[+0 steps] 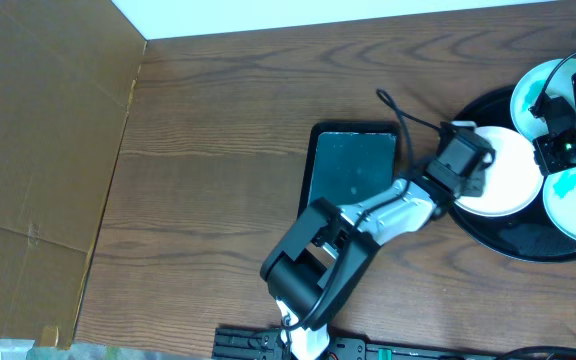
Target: Clean dirty plates on tray and stack at the side
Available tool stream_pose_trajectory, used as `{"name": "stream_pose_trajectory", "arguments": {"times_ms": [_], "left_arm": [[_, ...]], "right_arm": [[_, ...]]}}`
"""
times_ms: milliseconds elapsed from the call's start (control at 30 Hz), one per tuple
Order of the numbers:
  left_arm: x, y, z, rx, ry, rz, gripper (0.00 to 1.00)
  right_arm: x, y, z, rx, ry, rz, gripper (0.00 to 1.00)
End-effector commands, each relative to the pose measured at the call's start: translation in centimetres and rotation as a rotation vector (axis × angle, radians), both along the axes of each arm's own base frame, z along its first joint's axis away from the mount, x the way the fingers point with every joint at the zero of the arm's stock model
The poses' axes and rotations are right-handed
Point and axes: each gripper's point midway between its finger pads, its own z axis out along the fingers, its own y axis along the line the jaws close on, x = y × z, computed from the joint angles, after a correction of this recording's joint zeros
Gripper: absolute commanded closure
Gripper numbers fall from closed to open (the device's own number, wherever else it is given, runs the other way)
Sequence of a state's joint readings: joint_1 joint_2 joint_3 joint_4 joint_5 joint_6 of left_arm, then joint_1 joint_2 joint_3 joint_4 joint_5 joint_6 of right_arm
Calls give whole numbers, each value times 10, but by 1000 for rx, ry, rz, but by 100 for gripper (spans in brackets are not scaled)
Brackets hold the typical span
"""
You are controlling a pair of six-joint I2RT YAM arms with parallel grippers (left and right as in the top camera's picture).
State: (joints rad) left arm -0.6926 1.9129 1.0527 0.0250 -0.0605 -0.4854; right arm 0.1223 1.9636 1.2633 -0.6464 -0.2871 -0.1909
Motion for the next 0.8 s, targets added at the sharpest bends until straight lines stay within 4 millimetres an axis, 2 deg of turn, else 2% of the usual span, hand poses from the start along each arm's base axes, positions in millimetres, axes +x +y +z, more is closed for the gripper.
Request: {"name": "stream_pose_trajectory", "arguments": {"times_ms": [0, 167, 300, 533, 633, 767], "left_arm": [[12, 48, -30, 173, 10, 38, 93], [27, 70, -12, 287, -91, 98, 93], [32, 67, 11, 254, -136, 104, 93], [30, 33, 52, 43, -164, 32, 93], [25, 19, 55, -67, -123, 34, 93], [22, 1, 48, -152, -84, -6, 93]], "right_arm": [[1, 1, -3, -3, 3, 7, 99], [1, 1, -3, -3, 4, 7, 99], [1, 1, -3, -3, 4, 7, 99], [1, 1, -3, -3, 4, 7, 99], [1, 1, -3, -3, 4, 7, 99], [2, 1, -3, -3, 1, 7, 99]]}}
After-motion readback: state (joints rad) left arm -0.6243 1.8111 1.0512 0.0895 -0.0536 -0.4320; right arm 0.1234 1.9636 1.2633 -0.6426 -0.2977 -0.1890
